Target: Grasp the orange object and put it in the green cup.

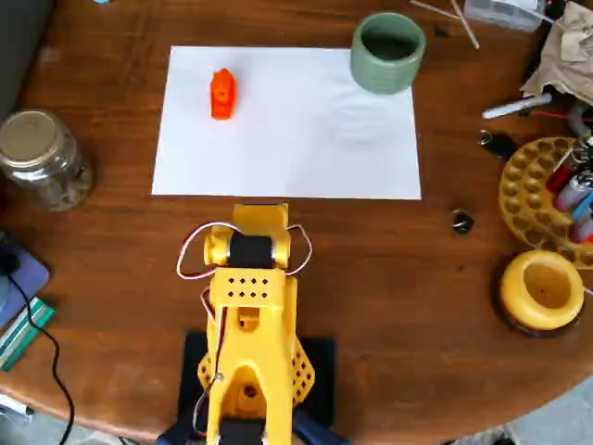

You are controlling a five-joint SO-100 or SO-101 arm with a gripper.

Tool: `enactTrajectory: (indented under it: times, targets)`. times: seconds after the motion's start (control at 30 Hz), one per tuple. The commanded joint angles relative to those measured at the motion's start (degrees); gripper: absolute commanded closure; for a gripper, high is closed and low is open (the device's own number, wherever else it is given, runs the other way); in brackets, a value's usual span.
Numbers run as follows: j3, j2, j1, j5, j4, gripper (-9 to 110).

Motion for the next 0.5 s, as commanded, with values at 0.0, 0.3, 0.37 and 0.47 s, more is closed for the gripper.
enactTrajectory:
  times: [0.0, 0.3, 0.37, 0.47]
  targets:
    - [-0.2, 0.1, 0.0, -0.3, 0.2, 101]
    - [-0.2, 0.1, 0.0, -0.3, 0.2, 101]
    - [-0.2, 0.1, 0.2, -0.4, 0.2, 101]
    - [-0.2, 0.1, 0.0, -0.4, 0.2, 101]
